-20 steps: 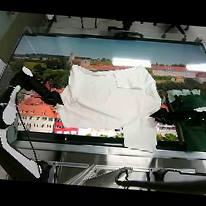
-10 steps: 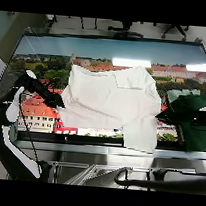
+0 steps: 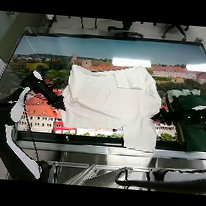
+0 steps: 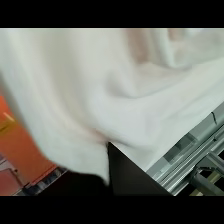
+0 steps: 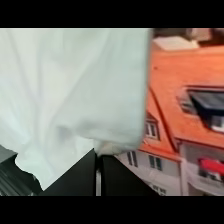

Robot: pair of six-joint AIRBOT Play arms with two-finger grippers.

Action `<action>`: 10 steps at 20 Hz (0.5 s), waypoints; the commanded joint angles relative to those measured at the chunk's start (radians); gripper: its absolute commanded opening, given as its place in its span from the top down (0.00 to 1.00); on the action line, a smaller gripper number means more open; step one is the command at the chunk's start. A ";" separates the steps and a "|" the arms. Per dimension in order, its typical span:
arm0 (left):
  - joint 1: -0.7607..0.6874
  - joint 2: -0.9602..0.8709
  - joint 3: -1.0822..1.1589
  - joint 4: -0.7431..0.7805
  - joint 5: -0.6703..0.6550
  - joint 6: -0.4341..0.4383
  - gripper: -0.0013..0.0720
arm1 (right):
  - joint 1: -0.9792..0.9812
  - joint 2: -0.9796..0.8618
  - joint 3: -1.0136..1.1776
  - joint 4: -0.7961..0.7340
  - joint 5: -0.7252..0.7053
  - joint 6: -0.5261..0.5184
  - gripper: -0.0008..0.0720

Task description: Fold the shirts.

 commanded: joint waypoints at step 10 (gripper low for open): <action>0.142 0.665 0.200 -0.844 0.013 0.035 0.97 | -0.062 0.439 0.658 0.631 0.060 -0.146 0.96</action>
